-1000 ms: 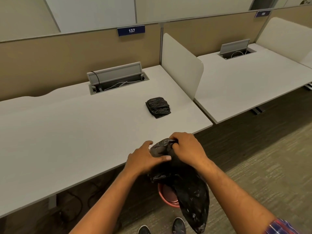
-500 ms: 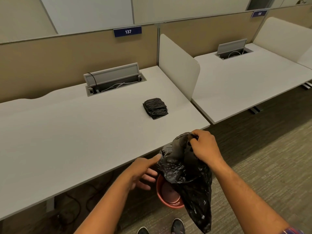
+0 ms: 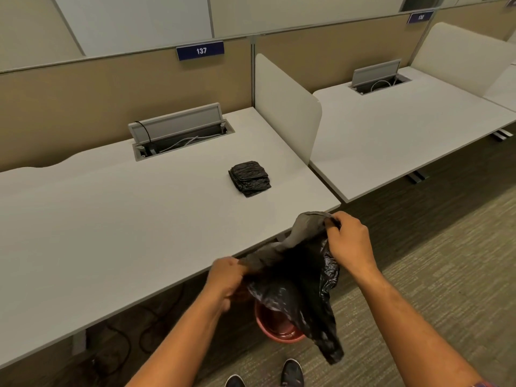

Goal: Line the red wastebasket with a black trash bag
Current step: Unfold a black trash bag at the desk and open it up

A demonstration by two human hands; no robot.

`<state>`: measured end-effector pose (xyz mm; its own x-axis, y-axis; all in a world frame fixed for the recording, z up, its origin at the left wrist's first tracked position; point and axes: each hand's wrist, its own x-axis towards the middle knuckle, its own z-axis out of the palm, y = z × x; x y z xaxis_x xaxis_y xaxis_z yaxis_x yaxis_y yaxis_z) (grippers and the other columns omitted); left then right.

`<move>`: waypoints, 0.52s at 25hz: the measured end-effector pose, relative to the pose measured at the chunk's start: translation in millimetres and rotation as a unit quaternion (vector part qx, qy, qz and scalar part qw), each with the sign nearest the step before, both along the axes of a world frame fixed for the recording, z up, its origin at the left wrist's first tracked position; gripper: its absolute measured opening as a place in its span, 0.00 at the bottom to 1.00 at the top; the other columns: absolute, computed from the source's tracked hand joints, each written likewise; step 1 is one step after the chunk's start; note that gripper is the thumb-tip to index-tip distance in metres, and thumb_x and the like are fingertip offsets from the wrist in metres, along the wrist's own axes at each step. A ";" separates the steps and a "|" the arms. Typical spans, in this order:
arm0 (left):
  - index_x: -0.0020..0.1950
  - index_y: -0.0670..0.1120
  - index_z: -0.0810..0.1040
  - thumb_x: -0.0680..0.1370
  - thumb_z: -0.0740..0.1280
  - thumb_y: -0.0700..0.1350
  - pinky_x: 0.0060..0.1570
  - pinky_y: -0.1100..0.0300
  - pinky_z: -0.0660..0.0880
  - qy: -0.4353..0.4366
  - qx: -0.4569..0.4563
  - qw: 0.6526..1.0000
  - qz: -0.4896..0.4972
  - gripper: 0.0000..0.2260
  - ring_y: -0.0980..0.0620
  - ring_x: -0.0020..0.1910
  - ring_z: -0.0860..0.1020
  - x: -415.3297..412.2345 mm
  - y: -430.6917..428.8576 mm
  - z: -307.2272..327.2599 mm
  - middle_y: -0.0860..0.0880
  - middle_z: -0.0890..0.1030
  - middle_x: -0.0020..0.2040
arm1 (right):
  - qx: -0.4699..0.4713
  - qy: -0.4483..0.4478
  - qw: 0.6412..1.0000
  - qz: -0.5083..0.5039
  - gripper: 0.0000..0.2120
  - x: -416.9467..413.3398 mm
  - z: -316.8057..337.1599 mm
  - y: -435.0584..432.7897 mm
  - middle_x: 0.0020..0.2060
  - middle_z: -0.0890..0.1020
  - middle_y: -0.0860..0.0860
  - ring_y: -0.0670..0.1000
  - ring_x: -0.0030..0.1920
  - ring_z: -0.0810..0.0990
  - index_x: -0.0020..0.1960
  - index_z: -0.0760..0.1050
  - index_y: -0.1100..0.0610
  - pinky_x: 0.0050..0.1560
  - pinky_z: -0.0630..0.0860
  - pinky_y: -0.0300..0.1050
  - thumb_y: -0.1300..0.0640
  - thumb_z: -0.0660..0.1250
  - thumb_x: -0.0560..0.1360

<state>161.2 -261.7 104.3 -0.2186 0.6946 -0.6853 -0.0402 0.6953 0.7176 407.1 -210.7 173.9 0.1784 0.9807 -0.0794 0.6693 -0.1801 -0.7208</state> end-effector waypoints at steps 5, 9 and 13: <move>0.56 0.47 0.84 0.82 0.66 0.35 0.42 0.59 0.77 0.194 0.123 0.972 0.050 0.10 0.47 0.52 0.82 -24.7 13.1 14.6 0.46 0.85 0.54 | -0.077 -0.048 0.996 0.005 0.02 19.7 -8.8 -2.3 0.43 0.79 0.46 0.54 0.51 0.82 0.51 0.75 0.49 0.41 0.73 0.43 0.54 0.65 0.82; 0.55 0.49 0.85 0.82 0.70 0.41 0.46 0.64 0.74 0.269 0.239 0.928 -0.094 0.06 0.59 0.47 0.81 -3.8 20.4 34.0 0.54 0.84 0.47 | -0.003 -0.057 0.996 0.068 0.35 -5.0 -10.7 -20.4 0.73 0.71 0.49 0.53 0.73 0.71 0.77 0.65 0.49 0.76 0.65 0.61 0.48 0.72 0.72; 0.50 0.50 0.88 0.77 0.74 0.40 0.45 0.69 0.74 0.278 0.307 0.887 -0.206 0.06 0.63 0.45 0.82 7.1 28.1 53.5 0.56 0.87 0.44 | 0.089 -0.174 0.947 0.253 0.45 -47.0 -6.0 -20.7 0.80 0.64 0.48 0.50 0.81 0.60 0.83 0.53 0.48 0.81 0.53 0.61 0.39 0.71 0.73</move>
